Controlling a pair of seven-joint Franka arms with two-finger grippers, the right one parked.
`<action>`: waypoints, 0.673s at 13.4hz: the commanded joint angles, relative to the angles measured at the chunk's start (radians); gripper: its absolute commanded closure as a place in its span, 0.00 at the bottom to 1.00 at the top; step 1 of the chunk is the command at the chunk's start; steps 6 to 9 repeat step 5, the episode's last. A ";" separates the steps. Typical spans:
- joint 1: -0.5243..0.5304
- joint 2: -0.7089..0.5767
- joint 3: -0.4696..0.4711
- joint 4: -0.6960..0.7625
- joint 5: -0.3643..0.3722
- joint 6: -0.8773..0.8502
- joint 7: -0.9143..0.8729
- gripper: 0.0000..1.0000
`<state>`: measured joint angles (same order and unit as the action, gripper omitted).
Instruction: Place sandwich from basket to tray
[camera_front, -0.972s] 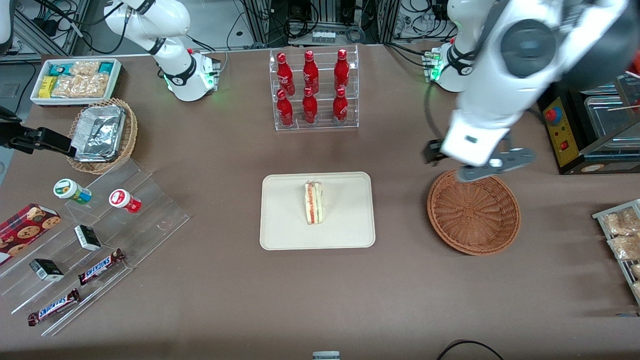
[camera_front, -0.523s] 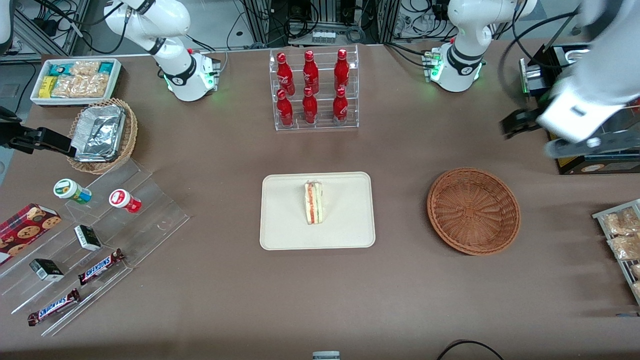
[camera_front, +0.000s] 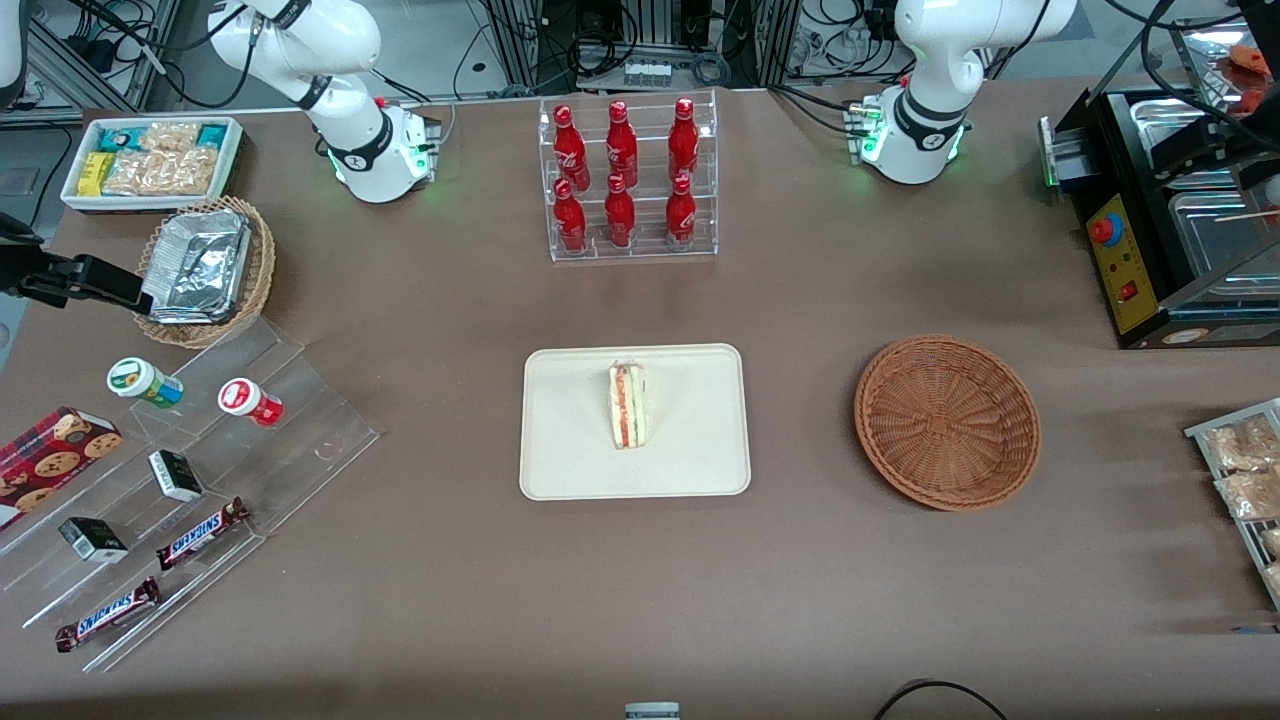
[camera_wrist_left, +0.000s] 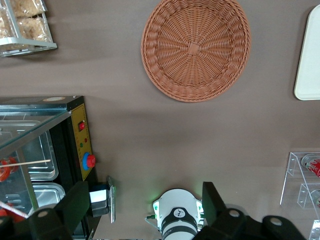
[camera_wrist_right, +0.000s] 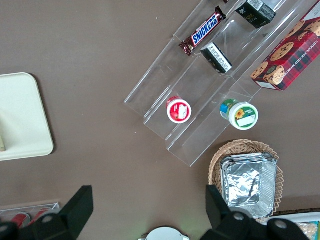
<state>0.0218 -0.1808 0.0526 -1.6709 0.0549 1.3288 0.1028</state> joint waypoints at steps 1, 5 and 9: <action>-0.013 0.021 -0.048 0.009 -0.006 0.023 -0.049 0.00; -0.008 0.061 -0.068 0.071 -0.007 0.007 -0.052 0.00; -0.008 0.061 -0.068 0.071 -0.007 0.007 -0.052 0.00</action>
